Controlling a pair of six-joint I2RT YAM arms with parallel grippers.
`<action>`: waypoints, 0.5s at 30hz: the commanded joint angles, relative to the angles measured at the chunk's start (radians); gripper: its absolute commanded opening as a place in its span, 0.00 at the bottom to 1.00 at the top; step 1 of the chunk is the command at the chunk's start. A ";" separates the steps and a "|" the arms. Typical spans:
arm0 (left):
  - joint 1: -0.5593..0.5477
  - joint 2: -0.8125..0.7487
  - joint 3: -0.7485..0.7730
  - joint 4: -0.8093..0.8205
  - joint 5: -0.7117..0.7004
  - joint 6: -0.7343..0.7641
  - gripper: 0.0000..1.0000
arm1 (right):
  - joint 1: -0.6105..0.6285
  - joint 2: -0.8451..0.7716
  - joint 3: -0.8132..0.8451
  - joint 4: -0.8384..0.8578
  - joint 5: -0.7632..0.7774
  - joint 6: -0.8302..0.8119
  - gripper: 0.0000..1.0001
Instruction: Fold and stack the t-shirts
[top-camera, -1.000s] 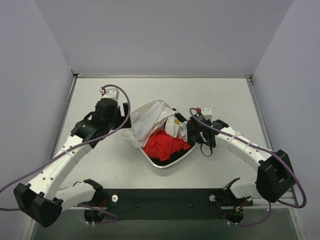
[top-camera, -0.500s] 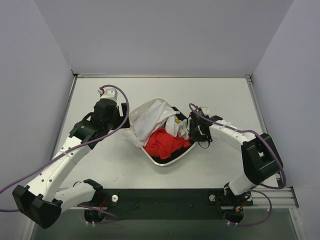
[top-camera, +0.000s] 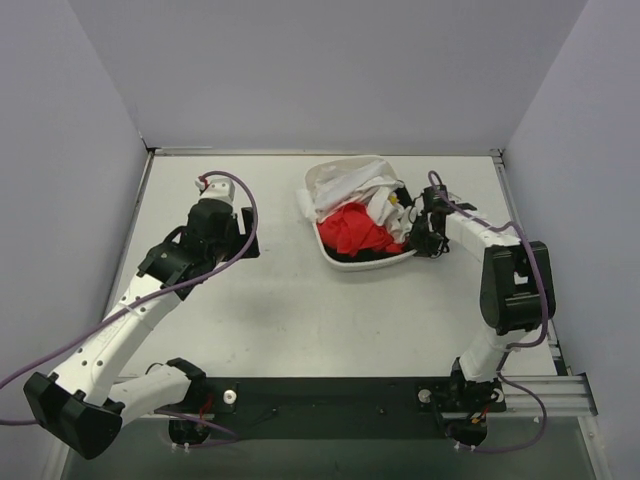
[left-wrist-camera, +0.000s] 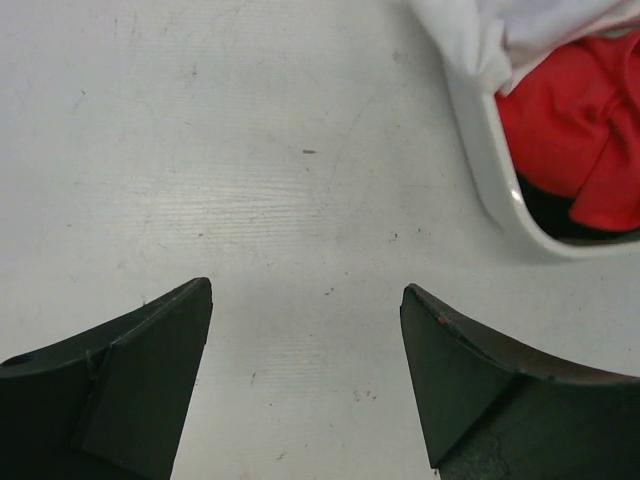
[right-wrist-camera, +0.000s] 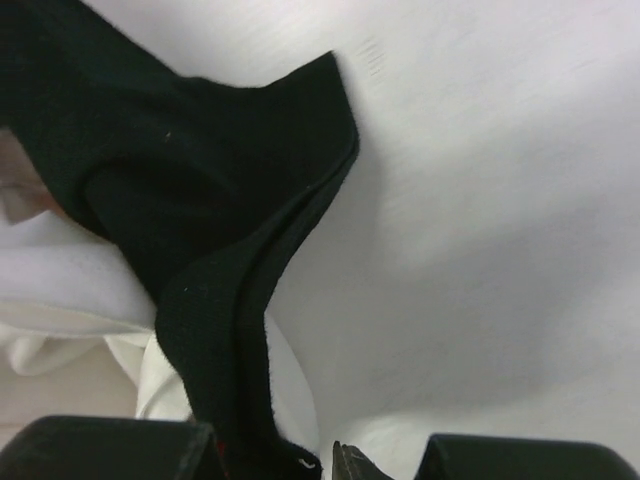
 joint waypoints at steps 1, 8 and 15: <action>-0.002 -0.025 -0.002 0.000 0.018 -0.015 0.86 | -0.164 0.066 0.036 -0.096 0.099 0.119 0.00; -0.002 -0.029 -0.027 0.018 0.075 -0.029 0.84 | -0.287 0.158 0.208 -0.188 0.140 -0.028 0.00; -0.003 -0.055 -0.011 0.008 0.123 -0.038 0.82 | -0.325 0.304 0.457 -0.334 0.209 -0.196 0.00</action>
